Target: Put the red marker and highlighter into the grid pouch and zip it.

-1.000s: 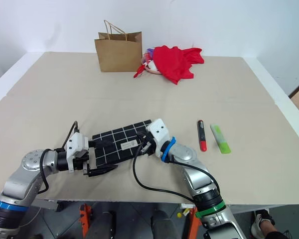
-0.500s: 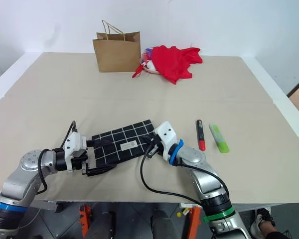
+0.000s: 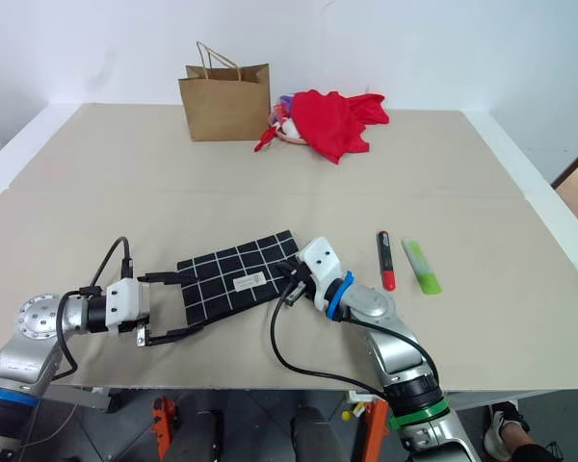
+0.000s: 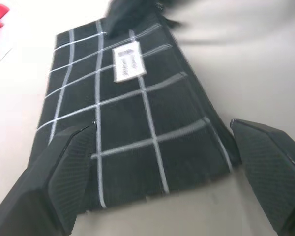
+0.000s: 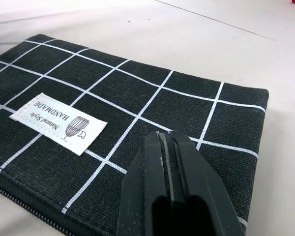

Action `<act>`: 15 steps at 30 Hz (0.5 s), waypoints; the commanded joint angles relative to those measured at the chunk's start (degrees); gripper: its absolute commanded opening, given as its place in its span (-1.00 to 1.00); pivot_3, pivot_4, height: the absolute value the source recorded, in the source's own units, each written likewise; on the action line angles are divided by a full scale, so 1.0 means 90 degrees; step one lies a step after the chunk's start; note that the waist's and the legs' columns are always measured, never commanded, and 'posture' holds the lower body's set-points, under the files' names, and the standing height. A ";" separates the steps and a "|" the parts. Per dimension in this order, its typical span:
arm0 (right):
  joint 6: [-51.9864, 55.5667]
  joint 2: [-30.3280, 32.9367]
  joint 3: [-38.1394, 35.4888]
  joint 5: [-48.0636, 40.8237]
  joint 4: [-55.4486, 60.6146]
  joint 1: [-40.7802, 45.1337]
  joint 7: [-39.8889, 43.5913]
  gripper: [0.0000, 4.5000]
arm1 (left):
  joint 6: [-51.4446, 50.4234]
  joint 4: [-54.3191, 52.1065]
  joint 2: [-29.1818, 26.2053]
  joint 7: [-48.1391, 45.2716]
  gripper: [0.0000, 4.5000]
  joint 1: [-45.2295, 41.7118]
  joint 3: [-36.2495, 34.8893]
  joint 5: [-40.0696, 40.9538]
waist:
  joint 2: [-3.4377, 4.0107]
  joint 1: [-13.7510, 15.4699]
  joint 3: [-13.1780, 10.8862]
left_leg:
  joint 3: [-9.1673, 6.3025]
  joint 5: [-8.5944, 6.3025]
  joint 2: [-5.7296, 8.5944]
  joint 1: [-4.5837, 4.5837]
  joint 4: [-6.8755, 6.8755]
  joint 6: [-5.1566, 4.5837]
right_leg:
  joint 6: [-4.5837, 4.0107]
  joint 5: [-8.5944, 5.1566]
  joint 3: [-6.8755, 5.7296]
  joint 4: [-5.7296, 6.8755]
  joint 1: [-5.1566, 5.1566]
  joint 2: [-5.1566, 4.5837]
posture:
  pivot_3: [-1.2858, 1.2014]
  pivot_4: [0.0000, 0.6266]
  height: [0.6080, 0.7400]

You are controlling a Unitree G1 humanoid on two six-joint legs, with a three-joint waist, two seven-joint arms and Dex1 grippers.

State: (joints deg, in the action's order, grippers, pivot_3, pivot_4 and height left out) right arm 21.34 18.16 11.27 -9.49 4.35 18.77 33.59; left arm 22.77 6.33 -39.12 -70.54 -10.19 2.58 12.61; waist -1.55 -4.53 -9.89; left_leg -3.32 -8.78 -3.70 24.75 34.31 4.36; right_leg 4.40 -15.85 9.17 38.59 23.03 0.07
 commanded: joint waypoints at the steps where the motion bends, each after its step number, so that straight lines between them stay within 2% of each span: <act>1: -0.0004 -0.0034 -0.0013 0.0031 -0.0056 0.0050 0.0002 -0.98 | 0.0594 0.0158 -0.0035 -0.0107 1.00 -0.0204 0.0109 -0.0110 | 0.0000 0.0000 0.0000 | 0.0000 0.0000 0.0000 0.0000 0.0000 -0.0001 | -0.0001 0.0001 0.0000 0.0000 0.0002 0.0001 | 0.03 -0.52 1.00; 4: -0.0003 -0.0063 -0.0040 0.0044 -0.0050 0.0058 -0.0027 -0.98 | 0.1034 0.0365 -0.0035 -0.0125 1.00 -0.0249 0.0229 -0.0262 | 0.0000 -0.0006 0.0000 | 0.0000 0.0001 -0.0001 -0.0002 -0.0001 -0.0002 | -0.0002 0.0001 -0.0001 0.0006 0.0001 0.0001 | 0.03 -0.52 1.00; 9: 0.0008 -0.0084 -0.0071 0.0045 -0.0007 0.0052 -0.0046 -0.98 | 0.1802 0.1166 0.0057 0.0636 1.00 -0.0659 0.0278 -0.1104 | 0.0001 0.0001 0.0000 | 0.0000 0.0005 -0.0001 -0.0006 -0.0001 -0.0008 | -0.0001 0.0000 -0.0001 0.0013 0.0000 0.0001 | 0.03 -0.52 1.00; 15: 0.0010 -0.0095 -0.0101 0.0069 0.0004 0.0075 -0.0066 -0.98 | 0.2080 0.1655 0.0295 0.1207 1.00 -0.1116 0.0468 -0.1415 | 0.0008 0.0000 0.0004 | -0.0001 0.0035 0.0001 -0.0009 -0.0001 -0.0018 | 0.0002 0.0014 0.0000 0.0018 -0.0004 0.0002 | 0.03 -0.52 1.00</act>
State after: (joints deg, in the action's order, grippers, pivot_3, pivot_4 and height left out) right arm 21.43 17.59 11.09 -8.70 4.05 18.88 33.29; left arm 40.67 19.39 -36.56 -60.91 -19.46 5.90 1.94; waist -1.48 -4.53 -9.85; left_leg -3.33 -8.46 -3.69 24.67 34.30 4.20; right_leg 4.42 -15.72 9.17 38.76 23.00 0.09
